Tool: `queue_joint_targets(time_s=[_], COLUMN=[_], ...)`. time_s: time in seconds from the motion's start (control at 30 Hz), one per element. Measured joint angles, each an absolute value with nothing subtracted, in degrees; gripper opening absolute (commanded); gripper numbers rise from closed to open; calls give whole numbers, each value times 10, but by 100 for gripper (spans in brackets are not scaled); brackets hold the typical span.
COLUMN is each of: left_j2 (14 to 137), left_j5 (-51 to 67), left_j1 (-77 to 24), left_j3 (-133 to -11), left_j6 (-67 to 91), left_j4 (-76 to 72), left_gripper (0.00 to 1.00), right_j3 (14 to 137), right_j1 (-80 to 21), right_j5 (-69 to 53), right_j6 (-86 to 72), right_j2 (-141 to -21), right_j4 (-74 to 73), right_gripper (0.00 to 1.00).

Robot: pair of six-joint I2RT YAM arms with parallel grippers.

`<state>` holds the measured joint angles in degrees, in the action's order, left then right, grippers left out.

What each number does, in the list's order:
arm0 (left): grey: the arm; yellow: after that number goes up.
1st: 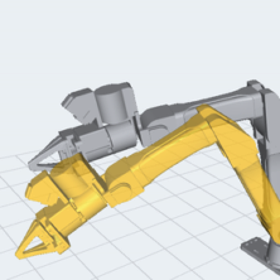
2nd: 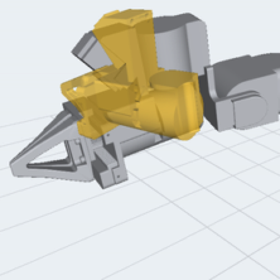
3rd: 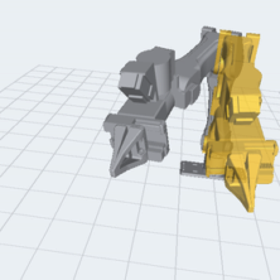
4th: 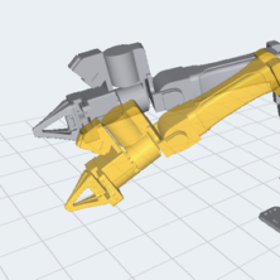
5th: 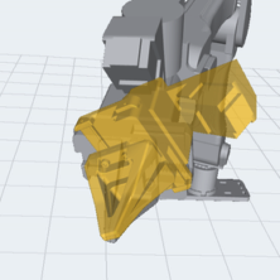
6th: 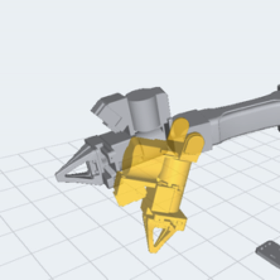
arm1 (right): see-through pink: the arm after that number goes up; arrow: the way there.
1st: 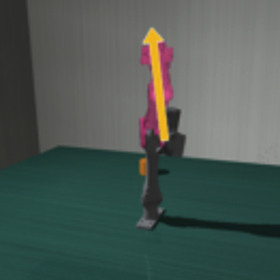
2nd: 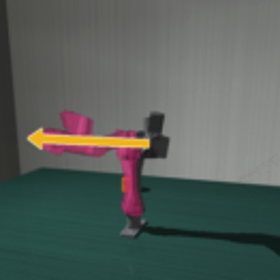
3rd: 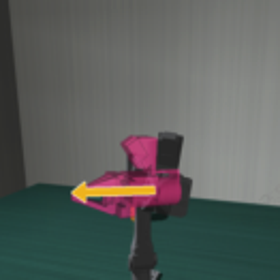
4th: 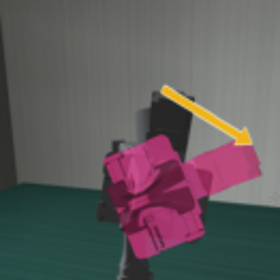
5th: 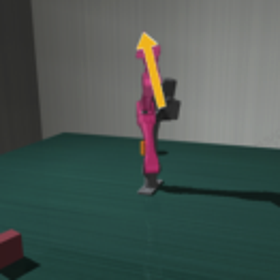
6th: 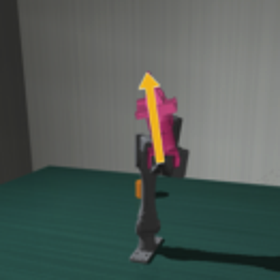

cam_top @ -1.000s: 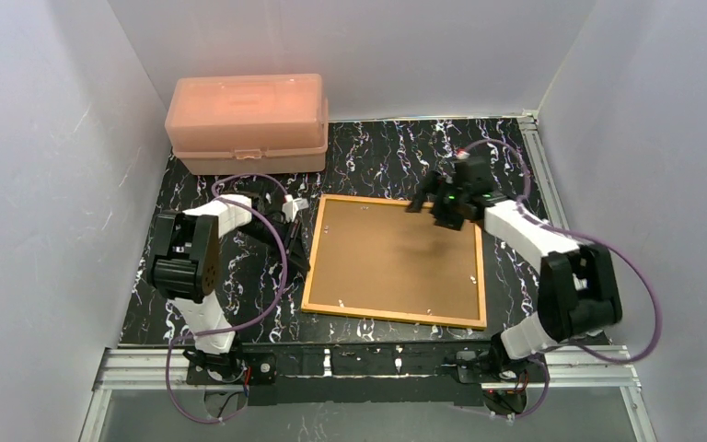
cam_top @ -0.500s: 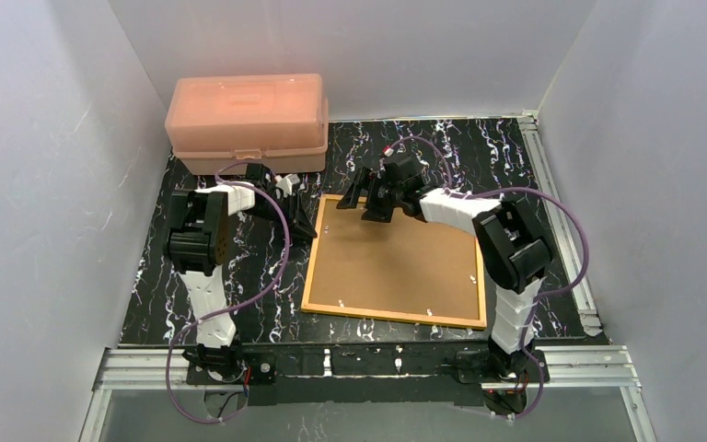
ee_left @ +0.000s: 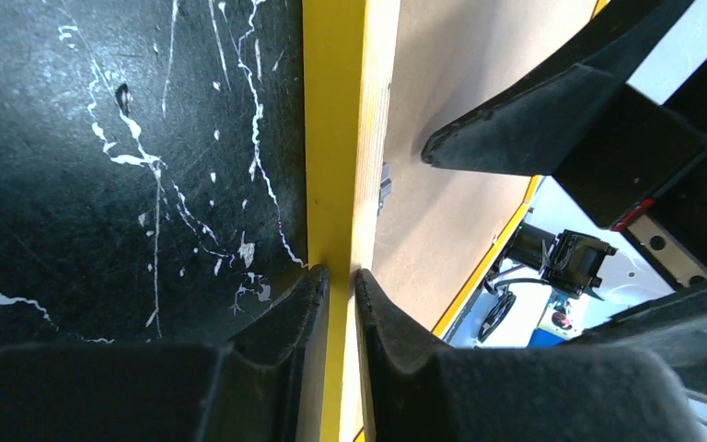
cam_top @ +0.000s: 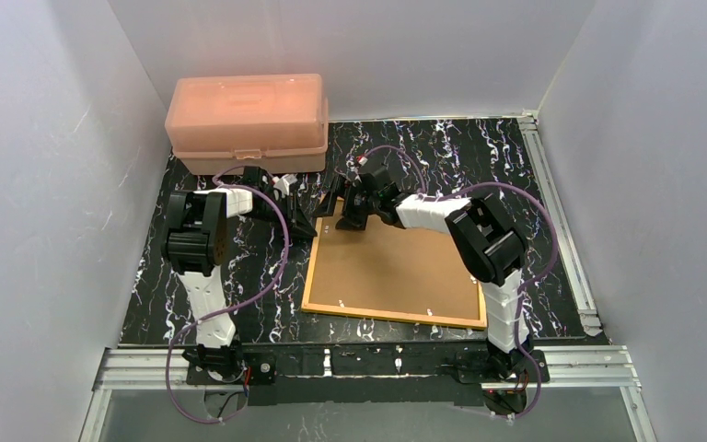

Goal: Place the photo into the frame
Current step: Install the photo frame at the center of the board.

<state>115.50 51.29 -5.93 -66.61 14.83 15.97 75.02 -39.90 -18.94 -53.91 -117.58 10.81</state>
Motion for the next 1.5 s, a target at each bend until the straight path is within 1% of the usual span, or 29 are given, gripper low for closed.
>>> queue_joint_targets(time_s=[0.47, 0.83, 1.03, 1.5], left_j2=[1138, 1136, 1129, 1128], left_j5=[532, 533, 529, 528], left_j1=[-67, -69, -69, -69], left_j3=[-618, -615, -612, -609], left_j6=[153, 153, 152, 152], left_j4=[133, 133, 133, 128], left_gripper=[9, 8, 8, 8], right_j3=[759, 760, 740, 725], right_j1=[-416, -421, -421, -434], right_j5=[-197, -194, -185, -194], right_j6=[-552, -544, -532, -552], right_j2=[-1194, -1192, -1173, -1171], right_j4=[121, 116, 102, 127], right_gripper=[98, 98, 98, 98])
